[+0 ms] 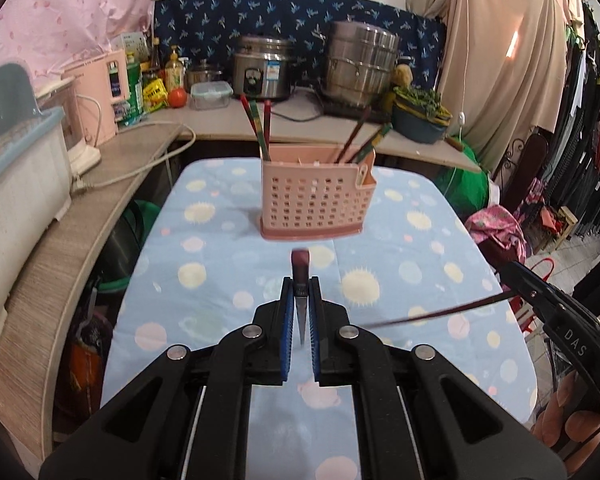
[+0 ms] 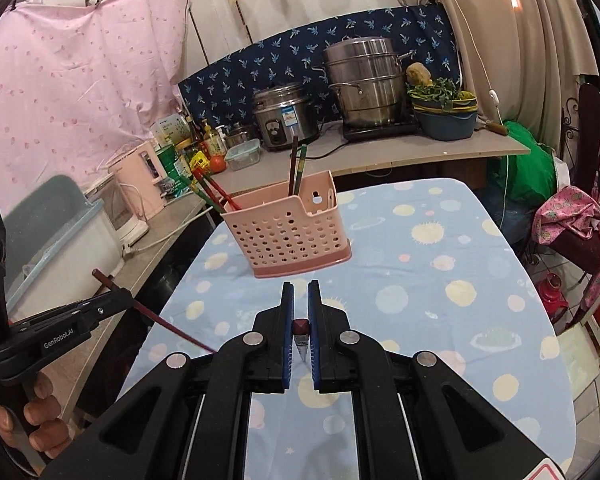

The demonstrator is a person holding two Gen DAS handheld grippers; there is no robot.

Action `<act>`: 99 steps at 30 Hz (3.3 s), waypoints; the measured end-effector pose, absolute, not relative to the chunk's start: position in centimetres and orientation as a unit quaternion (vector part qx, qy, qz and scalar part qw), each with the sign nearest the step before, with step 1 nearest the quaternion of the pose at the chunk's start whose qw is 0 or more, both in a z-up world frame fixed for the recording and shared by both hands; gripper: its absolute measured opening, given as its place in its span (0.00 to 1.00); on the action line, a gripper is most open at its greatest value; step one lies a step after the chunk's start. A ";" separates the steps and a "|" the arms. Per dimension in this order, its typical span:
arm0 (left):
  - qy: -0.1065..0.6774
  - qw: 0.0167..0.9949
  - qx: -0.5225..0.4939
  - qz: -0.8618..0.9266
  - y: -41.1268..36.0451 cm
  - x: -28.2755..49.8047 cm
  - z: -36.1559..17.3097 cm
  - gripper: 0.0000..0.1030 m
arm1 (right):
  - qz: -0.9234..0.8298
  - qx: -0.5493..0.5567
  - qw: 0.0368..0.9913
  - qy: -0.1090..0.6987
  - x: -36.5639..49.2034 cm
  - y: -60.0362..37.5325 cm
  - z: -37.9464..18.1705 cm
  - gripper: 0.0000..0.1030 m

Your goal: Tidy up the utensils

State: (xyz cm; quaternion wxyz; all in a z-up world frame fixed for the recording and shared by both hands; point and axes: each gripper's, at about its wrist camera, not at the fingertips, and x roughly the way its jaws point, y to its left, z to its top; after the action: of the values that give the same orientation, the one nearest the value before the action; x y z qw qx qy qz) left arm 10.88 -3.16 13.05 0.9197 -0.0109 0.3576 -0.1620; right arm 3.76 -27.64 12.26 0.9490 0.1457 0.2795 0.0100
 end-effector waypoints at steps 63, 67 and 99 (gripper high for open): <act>0.255 0.960 -0.017 -0.117 -7.4 31.5 19.9 0.34 | 0.011 0.144 0.961 0.236 28.8 -28.4 17.9 0.12; 0.253 0.961 -0.014 -0.114 -7.4 31.0 20.3 0.35 | 0.011 0.137 0.962 0.234 27.9 -28.1 18.2 0.14; 0.299 0.951 0.021 -0.077 -5.3 19.2 15.5 0.41 | 0.001 0.088 0.952 0.292 13.8 -24.8 13.3 0.20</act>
State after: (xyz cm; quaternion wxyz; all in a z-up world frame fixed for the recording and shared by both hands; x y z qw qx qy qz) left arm 19.15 -5.32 15.45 0.9510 0.0211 0.2986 -0.0774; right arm 13.77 -24.82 13.28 0.9525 0.0881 0.2916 0.0015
